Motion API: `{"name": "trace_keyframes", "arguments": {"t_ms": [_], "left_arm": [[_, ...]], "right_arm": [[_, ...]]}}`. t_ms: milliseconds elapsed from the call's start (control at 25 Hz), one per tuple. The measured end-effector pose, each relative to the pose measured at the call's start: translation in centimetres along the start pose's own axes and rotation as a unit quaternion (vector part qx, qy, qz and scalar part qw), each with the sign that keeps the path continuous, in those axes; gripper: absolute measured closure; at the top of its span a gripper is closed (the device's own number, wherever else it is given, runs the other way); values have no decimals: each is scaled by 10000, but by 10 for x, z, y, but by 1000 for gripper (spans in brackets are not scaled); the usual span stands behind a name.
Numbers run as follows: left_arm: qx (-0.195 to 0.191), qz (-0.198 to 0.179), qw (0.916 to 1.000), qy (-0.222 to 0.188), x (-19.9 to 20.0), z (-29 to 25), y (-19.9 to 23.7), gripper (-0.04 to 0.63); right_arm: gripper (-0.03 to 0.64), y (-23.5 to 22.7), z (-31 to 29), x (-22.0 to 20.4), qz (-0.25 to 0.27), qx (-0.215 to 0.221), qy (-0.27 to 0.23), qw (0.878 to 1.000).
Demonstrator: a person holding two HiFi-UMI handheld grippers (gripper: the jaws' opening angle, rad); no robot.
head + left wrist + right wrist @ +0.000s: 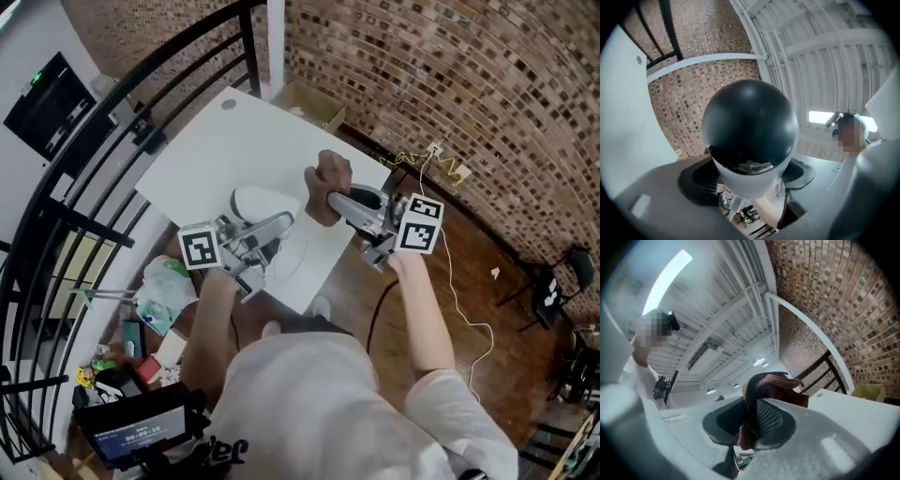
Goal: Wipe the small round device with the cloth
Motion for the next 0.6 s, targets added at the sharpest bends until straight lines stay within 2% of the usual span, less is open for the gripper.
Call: {"name": "trace_keyframes", "arguments": {"t_ms": [120,280,440,600], "left_arm": [[-447,666,9955,-500,8,-5,-6,195],[-768,1197,9846,-1019,15,-11,-2,195],[-928,1431,9766,-1314,25,-4,-1,196],[-1078,1538,9706,-1504,31,0,-2,196]], "right_arm": [[577,23,-23,11,440,236,-258,9984],[577,48,-41,13,1001,331,-80,9944],[578,72,-54,5,1170,397,-10,9923],[578,100,-58,-18,1335,793,400,9871]]}}
Point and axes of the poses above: the fingertips, and each gripper's own axes: z backward along the fingers, y to its left, x out of its top, the point moved 3 cm from there along z, backward along the fingers, and after that the axes turned 11 degrees about z, right-handed, at the moved point
